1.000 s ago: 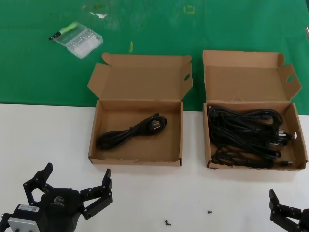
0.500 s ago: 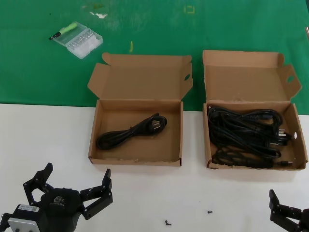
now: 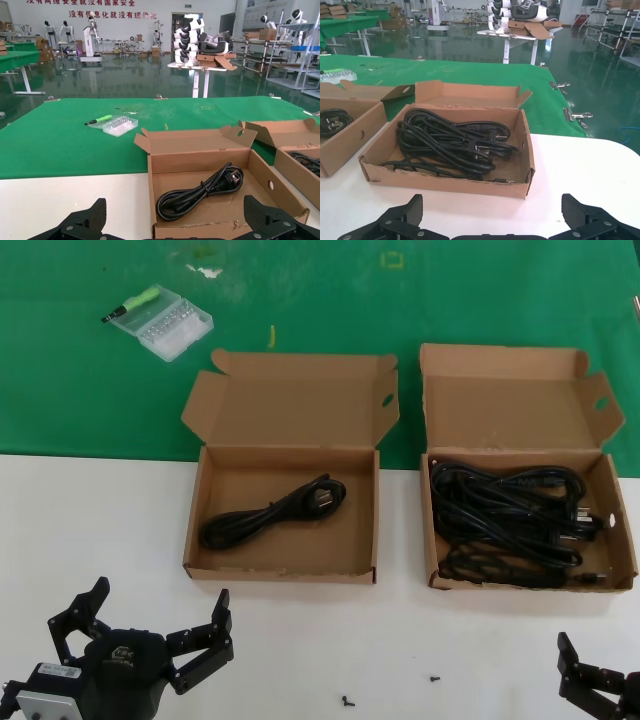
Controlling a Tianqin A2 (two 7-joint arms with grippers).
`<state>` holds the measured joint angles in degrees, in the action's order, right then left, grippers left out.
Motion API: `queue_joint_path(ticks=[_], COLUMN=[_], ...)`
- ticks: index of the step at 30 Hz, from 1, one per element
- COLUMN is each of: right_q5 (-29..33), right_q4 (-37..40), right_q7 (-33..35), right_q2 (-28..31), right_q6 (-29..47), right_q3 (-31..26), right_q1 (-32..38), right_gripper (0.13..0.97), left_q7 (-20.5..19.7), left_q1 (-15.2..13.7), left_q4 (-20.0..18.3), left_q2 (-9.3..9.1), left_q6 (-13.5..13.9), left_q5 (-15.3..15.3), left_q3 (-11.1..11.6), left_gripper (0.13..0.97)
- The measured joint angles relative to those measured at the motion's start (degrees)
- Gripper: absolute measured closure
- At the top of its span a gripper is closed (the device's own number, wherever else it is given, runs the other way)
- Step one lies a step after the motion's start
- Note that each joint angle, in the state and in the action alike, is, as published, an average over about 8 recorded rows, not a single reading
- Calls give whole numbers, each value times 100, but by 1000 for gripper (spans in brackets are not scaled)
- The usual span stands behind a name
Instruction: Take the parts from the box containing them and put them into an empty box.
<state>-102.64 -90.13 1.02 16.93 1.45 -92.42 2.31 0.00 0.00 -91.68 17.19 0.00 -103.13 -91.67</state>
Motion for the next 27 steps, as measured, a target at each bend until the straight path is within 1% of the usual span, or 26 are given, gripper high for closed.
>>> queue_joint_path(ticks=[27], right_q5=[0], right_q4=[0], right_q7=[0], right_q2=[0], right_q6=[0], right_q3=[0], right_q1=[0], right_gripper=[129], left_q7=[0], left_q1=[0], left_q4=[0], left_q2=[0], left_q6=[0], left_q5=[0], left_q3=[0], left_gripper=[132])
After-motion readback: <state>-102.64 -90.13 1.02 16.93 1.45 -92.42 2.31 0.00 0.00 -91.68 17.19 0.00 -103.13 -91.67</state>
